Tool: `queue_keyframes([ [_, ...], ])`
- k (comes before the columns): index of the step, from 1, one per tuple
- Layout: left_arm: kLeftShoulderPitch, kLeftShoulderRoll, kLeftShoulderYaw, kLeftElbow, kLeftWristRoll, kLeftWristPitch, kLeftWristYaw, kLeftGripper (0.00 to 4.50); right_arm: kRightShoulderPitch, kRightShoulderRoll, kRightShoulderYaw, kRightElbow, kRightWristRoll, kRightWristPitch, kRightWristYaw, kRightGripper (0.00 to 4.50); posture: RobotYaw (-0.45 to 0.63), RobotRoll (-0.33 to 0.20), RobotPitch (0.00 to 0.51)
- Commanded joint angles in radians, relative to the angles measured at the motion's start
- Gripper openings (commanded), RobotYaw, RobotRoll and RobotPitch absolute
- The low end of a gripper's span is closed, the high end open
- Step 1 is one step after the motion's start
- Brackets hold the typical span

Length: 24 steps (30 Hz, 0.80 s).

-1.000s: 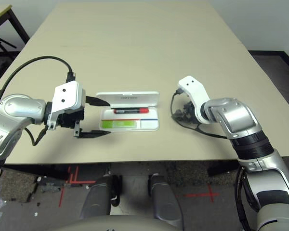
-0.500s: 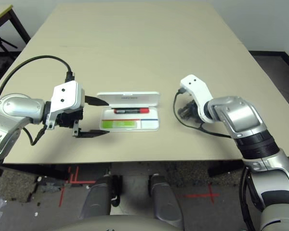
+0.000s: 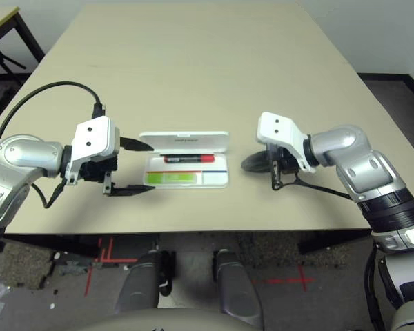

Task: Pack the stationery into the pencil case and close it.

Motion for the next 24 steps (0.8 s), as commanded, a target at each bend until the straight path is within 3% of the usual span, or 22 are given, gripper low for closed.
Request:
queue_keyframes([
  [1, 0.019, 0.013, 0.0, -0.007, 0.009, -0.006, 0.002, 4.5, -0.022, 0.025, 0.026, -0.017, -0.015, -0.011, 0.03, 0.29, -0.01, 0.0, 0.126],
  [16, 0.043, 0.018, 0.003, -0.022, 0.014, 0.003, 0.019, 4.5, -0.076, 0.196, 0.097, 0.012, -0.119, -0.025, -0.032, 0.29, 0.0, 0.0, 0.127],
  [24, 0.058, 0.029, 0.005, -0.028, 0.015, 0.004, 0.027, 4.5, -0.079, 0.238, 0.117, 0.04, -0.14, -0.05, -0.029, 0.29, 0.01, 0.0, 0.125],
])
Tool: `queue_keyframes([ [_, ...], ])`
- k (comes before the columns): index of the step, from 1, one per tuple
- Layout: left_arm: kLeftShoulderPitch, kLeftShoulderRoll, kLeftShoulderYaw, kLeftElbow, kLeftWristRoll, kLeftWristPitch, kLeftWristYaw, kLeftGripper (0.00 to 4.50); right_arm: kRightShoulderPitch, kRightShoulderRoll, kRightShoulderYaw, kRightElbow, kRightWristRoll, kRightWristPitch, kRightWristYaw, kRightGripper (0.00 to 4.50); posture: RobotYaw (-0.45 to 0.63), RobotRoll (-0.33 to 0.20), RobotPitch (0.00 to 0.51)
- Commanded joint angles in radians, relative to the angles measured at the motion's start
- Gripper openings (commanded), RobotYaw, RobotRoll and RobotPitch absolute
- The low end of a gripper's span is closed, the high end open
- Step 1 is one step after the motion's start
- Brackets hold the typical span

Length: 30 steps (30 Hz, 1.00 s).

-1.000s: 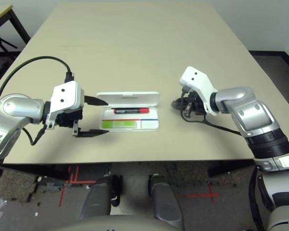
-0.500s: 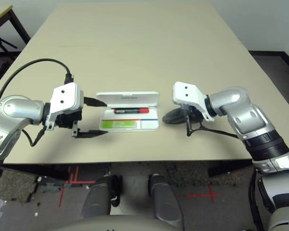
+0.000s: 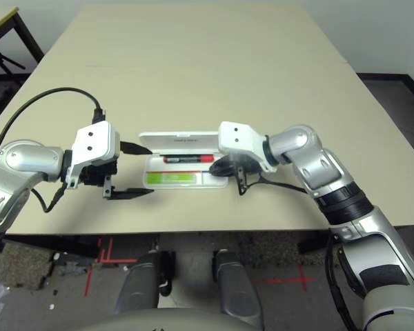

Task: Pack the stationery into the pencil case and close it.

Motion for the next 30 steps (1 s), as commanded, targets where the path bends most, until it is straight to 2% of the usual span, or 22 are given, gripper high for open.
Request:
queue_keyframes([
  [1, 0.011, 0.013, 0.004, -0.022, 0.01, 0.003, 0.009, 4.5, -0.001, 0.006, 0.014, 0.002, -0.01, -0.013, 0.01, 0.29, 0.01, 0.0, 0.125],
  [7, 0.013, 0.017, 0.004, -0.023, 0.007, 0.003, 0.013, 4.5, -0.001, 0.012, 0.018, 0.013, -0.024, -0.027, 0.014, 0.29, 0.01, 0.0, 0.123],
  [12, 0.009, 0.018, 0.001, -0.019, 0.009, 0.003, 0.013, 4.5, -0.002, 0.022, 0.001, 0.024, -0.023, -0.037, 0.004, 2.05, 0.01, 0.0, 0.123],
  [18, 0.013, 0.023, -0.006, -0.003, 0.021, -0.006, 0.008, 4.5, -0.006, 0.01, -0.025, 0.043, -0.005, -0.043, 0.015, 4.36, 0.01, 0.0, 0.121],
  [21, 0.015, 0.025, -0.005, 0.003, 0.024, -0.009, 0.004, 4.5, -0.002, 0.008, -0.072, 0.025, 0.061, 0.017, 0.029, 4.44, 0.01, 0.0, 0.119],
  [24, 0.024, 0.031, 0.001, 0.005, 0.025, -0.006, 0.004, 4.5, 0.009, -0.033, -0.168, 0.001, 0.178, 0.148, 0.067, 4.44, 0.02, 0.0, 0.118],
  [30, 0.067, 0.049, 0.01, 0.039, 0.038, -0.021, 0.006, 4.5, 0.092, -0.237, -0.313, 0.004, 0.322, 0.265, 0.199, 4.44, 0.01, 0.0, 0.118],
])
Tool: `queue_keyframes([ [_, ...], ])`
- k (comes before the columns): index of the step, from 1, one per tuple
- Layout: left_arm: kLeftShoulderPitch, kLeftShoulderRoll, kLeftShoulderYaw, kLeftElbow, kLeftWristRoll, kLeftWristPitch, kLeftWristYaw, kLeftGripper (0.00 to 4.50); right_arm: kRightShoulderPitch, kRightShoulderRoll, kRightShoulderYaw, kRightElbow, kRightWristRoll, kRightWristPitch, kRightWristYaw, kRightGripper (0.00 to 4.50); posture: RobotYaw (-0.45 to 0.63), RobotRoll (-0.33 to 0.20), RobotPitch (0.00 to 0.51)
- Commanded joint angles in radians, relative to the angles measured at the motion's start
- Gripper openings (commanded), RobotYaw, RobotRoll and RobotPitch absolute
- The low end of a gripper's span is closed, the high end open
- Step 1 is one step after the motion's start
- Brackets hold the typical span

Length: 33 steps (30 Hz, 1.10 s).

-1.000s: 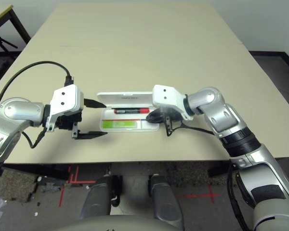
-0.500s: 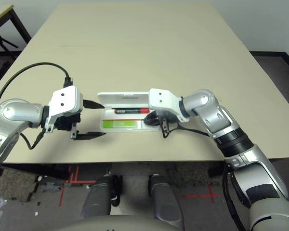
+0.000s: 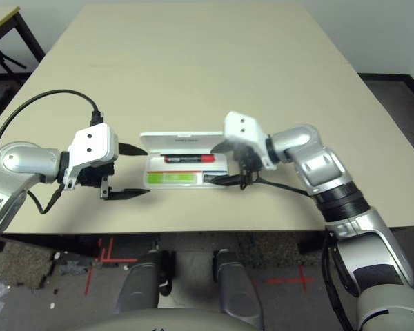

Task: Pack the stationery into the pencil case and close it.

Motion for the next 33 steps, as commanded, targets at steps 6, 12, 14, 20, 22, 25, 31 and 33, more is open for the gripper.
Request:
queue_keyframes([
  [6, 0.067, 0.039, 0.005, 0.072, 0.044, -0.053, -0.009, 4.5, 0.121, -0.17, -0.187, 0.003, 0.157, 0.107, 0.081, 4.44, -0.01, 0.0, 0.123],
  [12, 0.074, 0.057, 0.016, 0.133, 0.072, -0.095, -0.008, 4.5, 0.164, -0.176, -0.209, 0.022, 0.163, 0.102, 0.057, 4.44, -0.02, 0.0, 0.126],
  [14, 0.047, 0.08, 0.01, 0.183, 0.127, -0.083, 0.023, 4.5, 0.172, -0.168, -0.207, 0.017, 0.162, 0.098, 0.045, 4.44, -0.02, 0.0, 0.127],
  [20, -0.093, 0.053, -0.008, 0.387, 0.279, -0.062, 0.171, 2.34, 0.156, -0.147, -0.194, 0.028, 0.154, 0.09, 0.017, 4.5, -0.02, 0.0, 0.126],
  [22, -0.126, 0.029, -0.022, 0.447, 0.318, -0.073, 0.209, 1.64, 0.141, -0.142, -0.188, 0.042, 0.148, 0.085, 0.011, 4.5, -0.02, 0.0, 0.127],
  [25, -0.186, -0.042, -0.001, 0.537, 0.352, -0.044, 0.308, 0.41, 0.129, -0.142, -0.183, 0.049, 0.146, 0.082, 0.011, 4.5, -0.02, 0.0, 0.128],
  [31, -0.26, -0.152, 0.029, 0.624, 0.348, -0.048, 0.388, 0.03, 0.129, -0.14, -0.177, 0.048, 0.143, 0.078, 0.006, 4.5, -0.02, 0.0, 0.128],
  [33, -0.28, -0.19, 0.033, 0.633, 0.339, -0.058, 0.394, 0.03, 0.13, -0.139, -0.175, 0.047, 0.141, 0.079, 0.003, 4.5, -0.02, 0.0, 0.131],
])
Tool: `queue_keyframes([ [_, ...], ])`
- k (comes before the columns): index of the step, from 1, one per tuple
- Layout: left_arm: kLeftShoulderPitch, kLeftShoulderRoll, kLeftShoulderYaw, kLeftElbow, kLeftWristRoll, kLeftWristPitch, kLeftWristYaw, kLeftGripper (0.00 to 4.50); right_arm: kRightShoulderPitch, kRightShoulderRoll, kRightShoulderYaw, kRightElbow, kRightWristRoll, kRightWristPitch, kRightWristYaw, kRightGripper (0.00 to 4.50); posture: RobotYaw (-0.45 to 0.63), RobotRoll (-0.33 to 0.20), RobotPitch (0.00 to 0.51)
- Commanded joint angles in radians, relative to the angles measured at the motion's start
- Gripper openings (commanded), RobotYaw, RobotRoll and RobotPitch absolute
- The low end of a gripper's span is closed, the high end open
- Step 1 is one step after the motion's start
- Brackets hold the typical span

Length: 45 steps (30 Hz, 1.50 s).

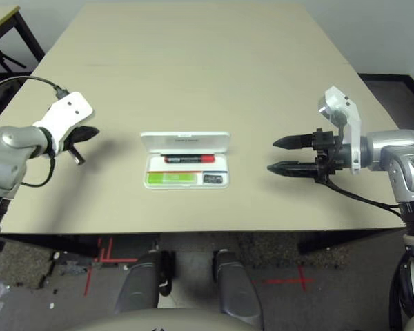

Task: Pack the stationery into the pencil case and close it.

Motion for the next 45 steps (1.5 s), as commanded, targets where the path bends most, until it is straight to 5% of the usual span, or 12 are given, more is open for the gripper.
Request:
queue_keyframes([
  [1, -0.031, -0.059, 0.011, 0.012, -0.014, -0.005, 0.017, 0.03, 0.001, 0.001, 0.015, 0.001, -0.007, -0.004, -0.006, 4.5, -0.03, 0.0, 0.131],
  [13, -0.041, -0.171, -0.023, -0.149, -0.098, 0.078, -0.085, 0.03, 0.01, -0.001, 0.018, -0.008, -0.011, -0.005, -0.022, 4.5, -0.04, 0.0, 0.131],
  [34, 0.106, -0.089, -0.159, -0.429, -0.175, 0.149, -0.326, 0.03, -0.001, 0.011, 0.056, 0.027, -0.055, -0.043, -0.019, 4.5, -0.04, 0.0, 0.115],
  [45, 0.055, -0.123, -0.284, -0.343, -0.098, 0.092, -0.342, 0.03, 0.005, 0.019, 0.066, 0.028, -0.075, -0.051, -0.025, 4.5, -0.06, 0.0, 0.115],
])
